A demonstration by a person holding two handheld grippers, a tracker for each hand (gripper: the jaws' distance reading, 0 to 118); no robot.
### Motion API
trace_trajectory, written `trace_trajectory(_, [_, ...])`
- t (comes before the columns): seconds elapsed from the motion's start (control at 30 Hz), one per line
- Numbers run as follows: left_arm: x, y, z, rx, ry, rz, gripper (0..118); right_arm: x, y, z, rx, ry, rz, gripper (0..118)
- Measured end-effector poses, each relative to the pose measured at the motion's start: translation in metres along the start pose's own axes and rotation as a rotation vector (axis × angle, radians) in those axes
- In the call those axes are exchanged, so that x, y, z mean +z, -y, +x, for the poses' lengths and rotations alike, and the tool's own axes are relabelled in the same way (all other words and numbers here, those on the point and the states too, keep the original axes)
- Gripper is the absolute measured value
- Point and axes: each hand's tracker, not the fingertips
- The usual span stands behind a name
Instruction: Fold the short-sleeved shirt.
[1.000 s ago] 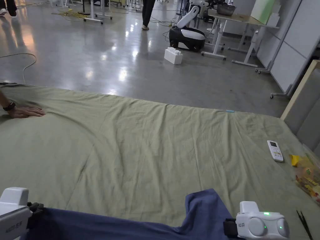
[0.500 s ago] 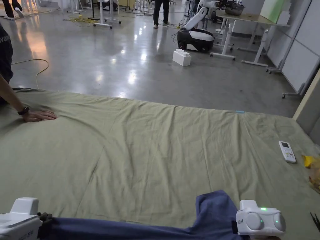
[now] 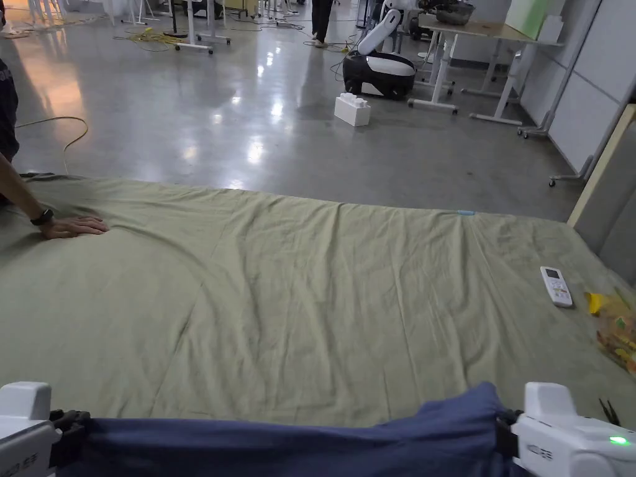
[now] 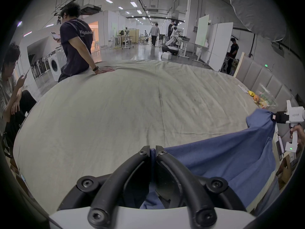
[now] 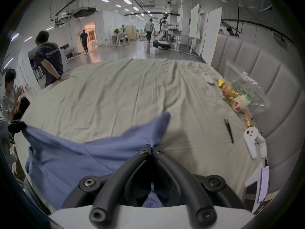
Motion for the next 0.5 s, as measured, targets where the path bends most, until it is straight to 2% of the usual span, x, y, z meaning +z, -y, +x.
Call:
trace_trajectory(0.23, [0.04,0.036,-0.029,-0.002,0.032,0.049,6,0.071,0.048,0.006,0.055,0.016,0.031,1])
trace_trajectory(0.33, [0.061,0.056,-0.021,-0.011,0.049,0.039,6,0.084,0.074,0.008,0.067,0.017,0.002,1])
trace_trajectory(0.5, [0.077,0.094,-0.026,-0.027,0.043,-0.024,6,0.101,0.12,-0.007,0.081,0.044,-0.093,1])
